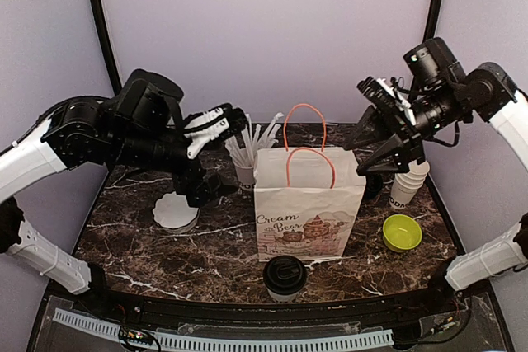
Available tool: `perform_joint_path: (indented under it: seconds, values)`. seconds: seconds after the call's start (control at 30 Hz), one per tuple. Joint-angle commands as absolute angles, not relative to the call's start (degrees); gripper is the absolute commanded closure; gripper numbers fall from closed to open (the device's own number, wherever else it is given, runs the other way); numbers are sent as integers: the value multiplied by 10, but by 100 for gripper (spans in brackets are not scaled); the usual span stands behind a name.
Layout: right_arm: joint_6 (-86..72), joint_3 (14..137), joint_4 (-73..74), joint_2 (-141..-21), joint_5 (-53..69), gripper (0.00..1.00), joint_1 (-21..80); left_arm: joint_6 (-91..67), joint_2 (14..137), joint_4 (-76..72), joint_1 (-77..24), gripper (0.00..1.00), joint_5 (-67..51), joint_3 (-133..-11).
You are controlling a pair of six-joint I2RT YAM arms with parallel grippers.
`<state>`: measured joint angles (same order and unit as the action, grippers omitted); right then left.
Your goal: Pack the takeout coffee
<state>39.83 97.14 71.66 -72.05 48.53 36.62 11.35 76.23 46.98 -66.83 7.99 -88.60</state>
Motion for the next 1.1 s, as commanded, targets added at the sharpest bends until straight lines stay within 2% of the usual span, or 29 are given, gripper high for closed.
perform_joint_path:
  seconds: [0.0,0.17,0.3,0.43,0.57,0.87,1.07]
  values:
    - [415,977,727,-772,415,42,481,94,695,361,-572,1,151,-797]
    - [408,926,676,-818,294,42,592,49,641,224,-401,1,219,-697]
    - [393,880,639,-847,213,37,645,43,611,122,-327,1,221,-620]
    - [387,873,636,-884,173,30,675,52,586,24,-307,1,207,-532]
    - [384,881,627,-899,152,25,692,39,567,3,-290,1,183,-478]
    - [383,897,630,-963,116,22,734,59,578,17,-279,1,176,-481]
    - [383,878,622,-961,94,18,749,65,571,13,-279,1,181,-478]
